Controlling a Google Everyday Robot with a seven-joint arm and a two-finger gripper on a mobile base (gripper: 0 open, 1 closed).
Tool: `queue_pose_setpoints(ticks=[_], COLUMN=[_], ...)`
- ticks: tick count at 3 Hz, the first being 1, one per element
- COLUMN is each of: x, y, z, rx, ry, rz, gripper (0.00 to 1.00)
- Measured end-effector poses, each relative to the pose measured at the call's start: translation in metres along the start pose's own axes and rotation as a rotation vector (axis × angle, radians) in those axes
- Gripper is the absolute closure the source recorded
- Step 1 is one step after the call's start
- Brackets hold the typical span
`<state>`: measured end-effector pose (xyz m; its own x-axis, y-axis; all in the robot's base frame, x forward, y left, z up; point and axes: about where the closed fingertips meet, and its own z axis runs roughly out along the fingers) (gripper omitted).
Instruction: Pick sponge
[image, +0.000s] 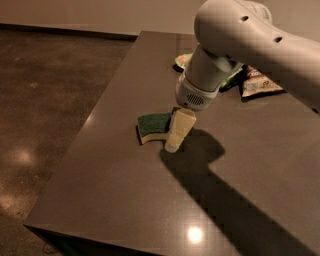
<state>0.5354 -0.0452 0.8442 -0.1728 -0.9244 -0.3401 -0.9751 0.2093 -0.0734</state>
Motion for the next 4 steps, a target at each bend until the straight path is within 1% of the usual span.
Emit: queue_pose_setpoints(ticks=[1, 2, 3, 4], x=[-0.003, -0.004, -0.003, -0.002], y=[-0.002, -0.004, -0.007, -0.009], z=[0.008, 0.006, 0.0, -0.018], rx=[-0.004, -0.009, -0.004, -0.003], ry=[-0.016, -0.041, -0.064, -0.09], rz=[-0.003, -0.002, 0.002, 0.005], gripper=[0.18, 0.42, 0.64, 0.88])
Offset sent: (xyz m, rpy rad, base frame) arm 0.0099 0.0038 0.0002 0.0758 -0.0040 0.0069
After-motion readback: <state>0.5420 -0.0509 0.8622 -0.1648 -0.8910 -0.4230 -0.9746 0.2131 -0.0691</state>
